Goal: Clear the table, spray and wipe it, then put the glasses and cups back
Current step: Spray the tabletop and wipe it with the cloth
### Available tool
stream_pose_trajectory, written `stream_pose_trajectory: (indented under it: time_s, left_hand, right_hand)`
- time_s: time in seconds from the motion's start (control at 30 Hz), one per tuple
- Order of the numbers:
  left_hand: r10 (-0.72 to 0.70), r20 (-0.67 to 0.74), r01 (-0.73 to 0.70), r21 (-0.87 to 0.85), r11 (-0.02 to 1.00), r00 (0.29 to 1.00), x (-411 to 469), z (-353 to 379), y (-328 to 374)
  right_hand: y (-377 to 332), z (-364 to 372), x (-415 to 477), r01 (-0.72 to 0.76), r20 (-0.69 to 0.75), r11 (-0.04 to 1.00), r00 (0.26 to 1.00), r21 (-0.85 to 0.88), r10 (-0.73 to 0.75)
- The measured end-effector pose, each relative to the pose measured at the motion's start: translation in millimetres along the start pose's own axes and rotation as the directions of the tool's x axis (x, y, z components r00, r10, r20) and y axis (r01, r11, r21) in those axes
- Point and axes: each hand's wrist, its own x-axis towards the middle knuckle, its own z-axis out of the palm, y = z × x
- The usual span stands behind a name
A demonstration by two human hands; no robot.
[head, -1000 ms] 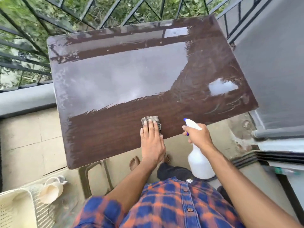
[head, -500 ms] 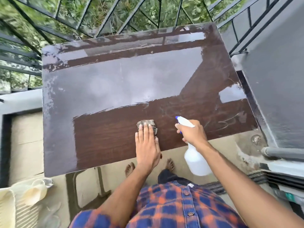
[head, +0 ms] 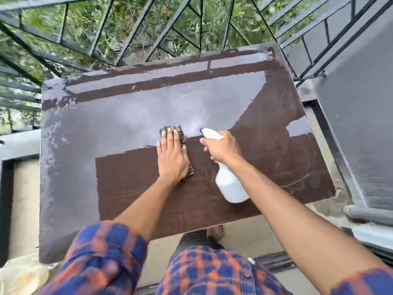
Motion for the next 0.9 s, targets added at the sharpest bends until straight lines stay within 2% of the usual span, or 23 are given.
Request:
stream_pose_trajectory:
  time_s: [0.1,0.4,0.77,0.9]
  left_hand:
    - [0.006,-0.017,-0.006,-0.007,1.000,1.000,59,-9,-9]
    - [0.040,-0.038,-0.041,-0.021,0.999,0.998,214,-42,-31]
    - [0.015,-0.117,-0.015,-0.003,1.000,0.993,287,-42,-13]
    - [0.023,-0.090,-0.023,0.004,1.000,0.996,299,-37,9]
  right_hand:
    - [-26,2,26,0.022,-0.017,1.000,1.000,0.015,-0.022]
    - [-96,1,107,0.083,-0.023,0.993,0.996,-0.082,-0.085]
    - [-123,-29,162,0.069,-0.056,0.998,0.996,-0.012,-0.069]
    - [-115,-52,177,0.058,-0.064,0.998,0.996,0.003,-0.058]
